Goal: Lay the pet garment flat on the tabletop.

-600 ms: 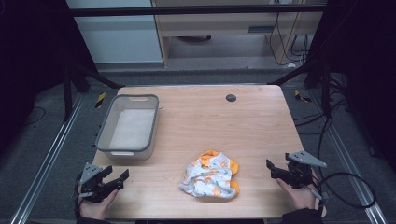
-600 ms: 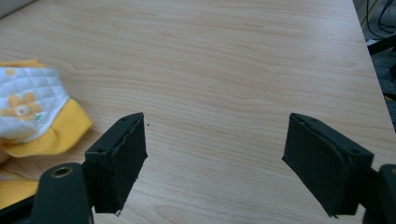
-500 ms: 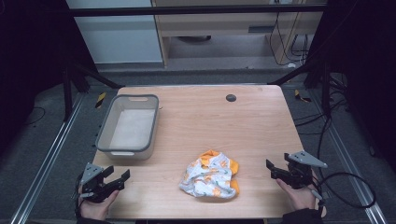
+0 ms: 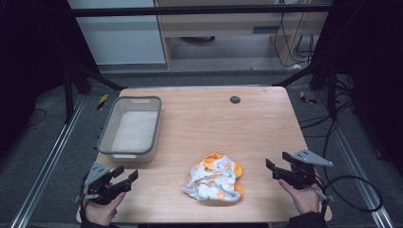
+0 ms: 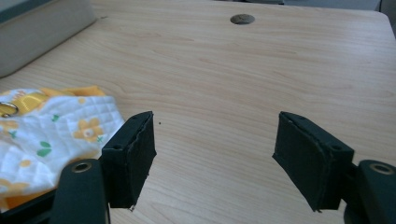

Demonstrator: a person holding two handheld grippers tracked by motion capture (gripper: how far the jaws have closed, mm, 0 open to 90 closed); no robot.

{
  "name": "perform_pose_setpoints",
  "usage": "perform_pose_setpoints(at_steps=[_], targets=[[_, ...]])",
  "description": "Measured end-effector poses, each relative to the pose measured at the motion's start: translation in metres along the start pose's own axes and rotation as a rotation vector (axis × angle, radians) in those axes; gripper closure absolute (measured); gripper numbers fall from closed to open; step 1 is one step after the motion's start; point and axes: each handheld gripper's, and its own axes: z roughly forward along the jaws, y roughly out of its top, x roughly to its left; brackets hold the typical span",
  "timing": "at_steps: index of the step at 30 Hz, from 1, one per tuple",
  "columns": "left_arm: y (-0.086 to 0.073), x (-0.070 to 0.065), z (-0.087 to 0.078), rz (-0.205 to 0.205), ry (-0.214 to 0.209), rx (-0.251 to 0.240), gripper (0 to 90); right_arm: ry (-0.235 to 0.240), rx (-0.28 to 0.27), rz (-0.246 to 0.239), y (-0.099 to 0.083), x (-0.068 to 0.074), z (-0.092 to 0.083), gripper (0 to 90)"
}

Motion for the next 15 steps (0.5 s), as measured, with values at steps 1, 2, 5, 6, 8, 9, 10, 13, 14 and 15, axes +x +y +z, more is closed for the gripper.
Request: perform_pose_setpoints(at_steps=[1,2,5,6,8,9,10,13,14,15], targets=[[0.003,-0.002,0.0,0.003,-0.006,-0.005,38.3,0.005,-0.001,-0.002,0.002,0.001,0.0,29.3],[0.004,-0.003,0.001,0.006,-0.01,-0.006,39.1,0.014,-0.002,-0.004,0.004,0.003,0.0,29.4],[0.011,-0.009,0.003,0.025,-0.022,-0.006,41.2,0.029,-0.003,-0.013,0.01,0.006,0.001,29.7],[0.013,-0.01,0.004,0.032,-0.023,-0.009,41.9,0.032,-0.004,-0.017,0.011,0.007,0.001,29.8],[0.018,-0.015,0.007,0.047,-0.028,-0.011,44.4,0.044,-0.005,-0.02,0.017,0.01,0.003,29.9],[0.02,-0.018,0.008,0.059,-0.029,-0.009,45.0,0.045,-0.006,-0.022,0.018,0.011,0.003,30.0],[0.022,-0.021,0.01,0.066,-0.032,-0.011,45.9,0.048,-0.005,-0.025,0.02,0.012,0.004,30.0],[0.025,-0.026,0.015,0.084,-0.039,-0.008,47.1,0.056,-0.005,-0.036,0.027,0.015,0.006,30.2],[0.027,-0.029,0.018,0.093,-0.04,-0.007,47.4,0.058,-0.006,-0.038,0.028,0.015,0.006,30.3],[0.028,-0.03,0.02,0.096,-0.042,-0.006,48.1,0.061,-0.007,-0.04,0.03,0.016,0.007,30.4]])
